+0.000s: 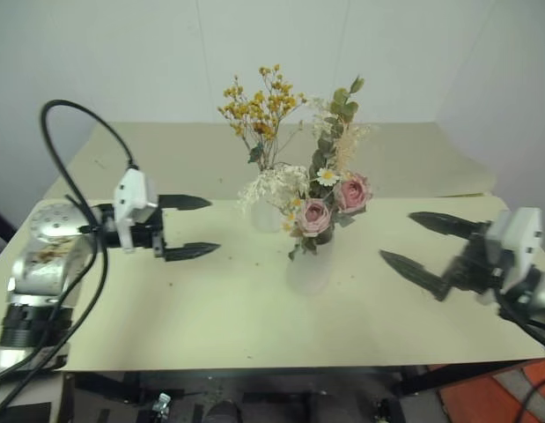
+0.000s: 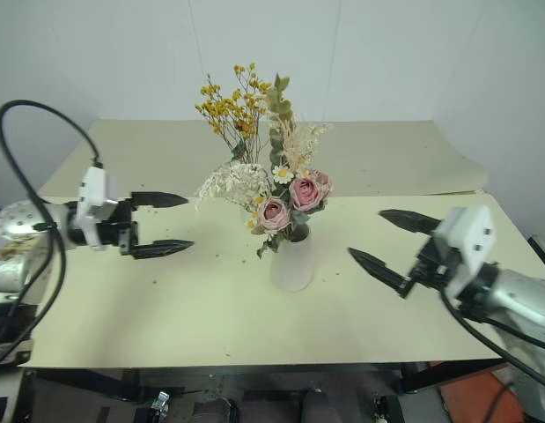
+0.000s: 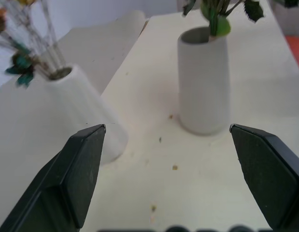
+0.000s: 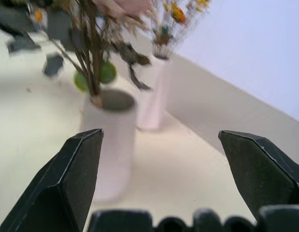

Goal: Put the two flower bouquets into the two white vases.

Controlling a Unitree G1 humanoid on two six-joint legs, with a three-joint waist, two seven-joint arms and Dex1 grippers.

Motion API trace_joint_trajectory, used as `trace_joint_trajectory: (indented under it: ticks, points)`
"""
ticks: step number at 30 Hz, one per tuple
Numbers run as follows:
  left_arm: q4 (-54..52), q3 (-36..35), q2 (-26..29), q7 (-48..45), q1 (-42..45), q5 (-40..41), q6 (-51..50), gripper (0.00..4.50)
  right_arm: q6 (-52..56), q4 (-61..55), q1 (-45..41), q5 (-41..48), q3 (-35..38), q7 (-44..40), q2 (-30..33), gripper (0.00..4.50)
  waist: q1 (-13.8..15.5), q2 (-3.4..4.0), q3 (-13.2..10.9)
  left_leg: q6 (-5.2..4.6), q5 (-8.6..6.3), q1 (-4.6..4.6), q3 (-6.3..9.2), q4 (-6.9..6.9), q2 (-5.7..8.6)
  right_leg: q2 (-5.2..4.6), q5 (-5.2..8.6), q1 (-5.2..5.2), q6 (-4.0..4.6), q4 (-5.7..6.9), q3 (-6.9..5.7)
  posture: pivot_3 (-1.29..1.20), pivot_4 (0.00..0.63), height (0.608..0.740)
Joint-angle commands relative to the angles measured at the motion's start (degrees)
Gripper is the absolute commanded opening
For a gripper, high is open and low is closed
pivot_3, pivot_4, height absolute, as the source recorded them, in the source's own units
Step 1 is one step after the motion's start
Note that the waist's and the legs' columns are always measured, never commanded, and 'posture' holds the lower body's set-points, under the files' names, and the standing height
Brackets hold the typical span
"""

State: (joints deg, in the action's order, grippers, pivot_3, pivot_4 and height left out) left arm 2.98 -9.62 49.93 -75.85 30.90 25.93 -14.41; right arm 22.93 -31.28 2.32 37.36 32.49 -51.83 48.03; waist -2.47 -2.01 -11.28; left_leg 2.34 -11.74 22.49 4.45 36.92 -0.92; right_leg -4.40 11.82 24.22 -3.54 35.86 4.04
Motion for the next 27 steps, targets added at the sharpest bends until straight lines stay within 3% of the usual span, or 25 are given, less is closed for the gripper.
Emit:
trace_joint_trajectory:
  ticks: [1, 10, 16, 21, 27]
  points:
    - [-0.54, -5.41, 3.6, -0.09, -2.3, 0.79, 1.92, 4.5, -2.68, 3.2, 4.05, 0.89, 9.85, -7.48, 3.16, 4.48, 0.06, 0.0, 0.0, 0.0, 0.0, -0.03, 0.0, 0.0, 0.0, 0.0, 0.01, -0.04, 0.0, 0.0, 0.0, 0.0, 0.15, 0.74]
    - [-1.33, -14.23, 8.87, 0.43, -9.23, 3.06, 0.51, 4.5, 0.2, 10.82, 7.62, -1.68, 17.11, -10.84, 9.48, 4.48, -0.14, -0.01, 0.01, 0.01, -0.01, -0.14, -0.09, -0.02, -0.05, 0.0, 0.05, -0.07, 0.05, 0.0, 0.03, 0.0, 0.15, 0.74]
    - [-0.56, -15.92, 9.97, 0.35, -10.4, 3.69, 0.78, 4.5, 0.09, 8.9, 10.17, -4.44, 15.55, -9.74, 8.57, 4.48, 0.17, -0.01, 0.01, 0.02, -0.01, -0.1, -0.1, -0.02, -0.04, -0.02, 0.07, -0.07, 0.03, -0.01, 0.02, 0.0, 0.15, 0.74]
    - [-5.79, -19.28, 11.24, -1.51, -13.21, 12.29, -9.24, 4.5, -1.33, 11.41, 8.26, -5.11, 10.91, -8.99, 7.24, 4.48, -0.18, -0.07, 0.04, 0.02, -0.01, -0.1, -0.11, -0.01, -0.05, -0.02, 0.06, -0.07, 0.03, -0.01, 0.02, 0.0, 0.15, 0.74]
    - [-3.46, -19.81, 13.92, -0.78, -12.33, 9.92, -7.87, 4.5, -1.61, 9.34, 6.78, -7.72, 7.48, -4.54, 5.97, 4.48, -0.12, -0.05, 0.03, 0.02, -0.01, -0.15, -0.12, -0.04, -0.06, 0.0, 0.09, -0.04, 0.08, 0.05, 0.03, 0.0, 0.15, 0.74]
